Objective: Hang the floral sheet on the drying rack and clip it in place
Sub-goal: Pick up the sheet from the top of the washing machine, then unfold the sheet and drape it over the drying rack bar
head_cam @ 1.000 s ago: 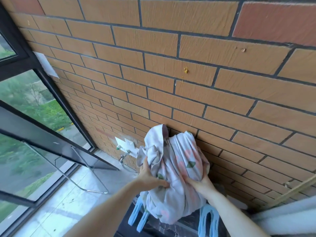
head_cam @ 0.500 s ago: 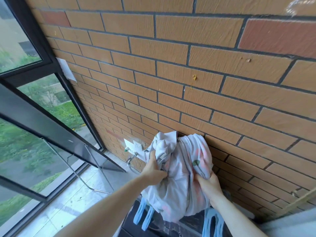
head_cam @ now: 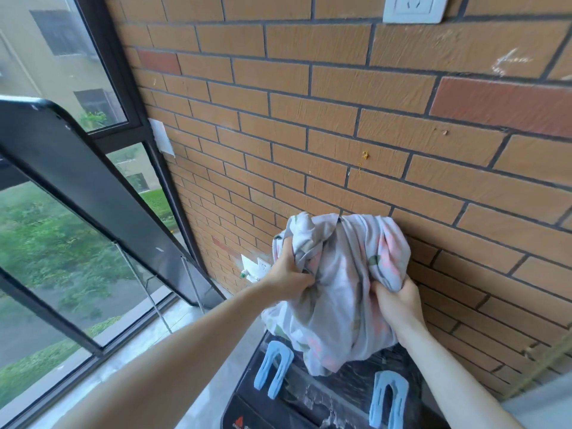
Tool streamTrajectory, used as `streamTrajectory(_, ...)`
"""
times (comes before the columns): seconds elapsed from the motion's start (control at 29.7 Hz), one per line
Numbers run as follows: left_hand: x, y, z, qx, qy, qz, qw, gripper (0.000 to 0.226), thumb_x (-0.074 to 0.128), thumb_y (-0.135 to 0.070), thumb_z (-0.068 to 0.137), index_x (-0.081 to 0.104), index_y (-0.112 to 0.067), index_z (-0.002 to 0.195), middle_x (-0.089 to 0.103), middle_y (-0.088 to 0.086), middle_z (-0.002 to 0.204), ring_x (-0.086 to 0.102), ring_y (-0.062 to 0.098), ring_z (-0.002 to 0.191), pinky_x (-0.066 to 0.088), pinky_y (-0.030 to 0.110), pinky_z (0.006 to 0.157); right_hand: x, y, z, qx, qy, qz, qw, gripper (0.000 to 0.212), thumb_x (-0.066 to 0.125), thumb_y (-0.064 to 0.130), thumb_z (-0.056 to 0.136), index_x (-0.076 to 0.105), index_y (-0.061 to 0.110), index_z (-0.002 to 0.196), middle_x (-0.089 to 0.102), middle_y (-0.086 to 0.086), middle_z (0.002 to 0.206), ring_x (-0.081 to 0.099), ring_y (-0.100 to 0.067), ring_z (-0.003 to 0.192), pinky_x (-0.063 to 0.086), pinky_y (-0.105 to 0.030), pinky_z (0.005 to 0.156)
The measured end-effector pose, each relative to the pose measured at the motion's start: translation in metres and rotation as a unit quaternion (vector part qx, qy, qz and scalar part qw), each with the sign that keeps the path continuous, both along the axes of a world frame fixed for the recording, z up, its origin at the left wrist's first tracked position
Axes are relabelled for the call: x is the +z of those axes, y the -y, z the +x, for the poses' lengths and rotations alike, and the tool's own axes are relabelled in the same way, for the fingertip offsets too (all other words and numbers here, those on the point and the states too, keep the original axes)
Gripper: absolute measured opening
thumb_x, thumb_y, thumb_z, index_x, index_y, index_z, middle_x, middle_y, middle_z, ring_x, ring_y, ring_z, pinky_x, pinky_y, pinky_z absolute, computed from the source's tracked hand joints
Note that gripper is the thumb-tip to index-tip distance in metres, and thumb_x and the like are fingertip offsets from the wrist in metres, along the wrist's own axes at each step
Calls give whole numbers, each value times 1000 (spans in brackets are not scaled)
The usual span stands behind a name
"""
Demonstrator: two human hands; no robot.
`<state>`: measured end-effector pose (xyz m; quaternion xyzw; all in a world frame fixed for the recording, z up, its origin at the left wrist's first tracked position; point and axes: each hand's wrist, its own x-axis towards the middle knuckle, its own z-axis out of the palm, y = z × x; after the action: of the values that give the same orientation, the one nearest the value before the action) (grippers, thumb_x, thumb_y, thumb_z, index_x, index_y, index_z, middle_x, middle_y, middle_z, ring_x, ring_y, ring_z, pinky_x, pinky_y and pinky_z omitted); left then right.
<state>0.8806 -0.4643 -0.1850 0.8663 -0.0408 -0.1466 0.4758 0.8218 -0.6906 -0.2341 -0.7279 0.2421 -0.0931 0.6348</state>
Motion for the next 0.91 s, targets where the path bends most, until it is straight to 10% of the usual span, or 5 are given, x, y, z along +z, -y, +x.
streamTrajectory(0.4, 84, -59, -38, 56, 147, -156, 975, 100, 60, 4, 70, 29, -45, 151, 59, -12, 132, 59, 3, 121, 54, 16, 85, 125, -43, -15, 61, 159, -83, 982, 5, 70, 6, 85, 69, 11, 83, 72, -3, 74, 58, -9, 58, 44, -22, 51)
streamTrajectory(0.64, 138, -134, -85, 171, 214, -182, 945, 97, 64, -4, 60, 40, -32, 149, 68, -32, 109, 64, -8, 110, 55, 18, 88, 191, -115, -18, 151, 246, -106, 952, 8, 70, 6, 82, 66, 7, 75, 62, 9, 58, 49, -5, 51, 40, -18, 48)
streamTrajectory(0.91, 175, -219, -167, 275, 266, -171, 908, 89, 68, -4, 57, 46, -28, 140, 73, -6, 114, 71, 9, 107, 59, 32, 88, 238, -207, -55, 242, 329, -85, 909, 13, 70, 2, 81, 67, 12, 88, 72, -4, 82, 62, -13, 64, 47, -29, 52)
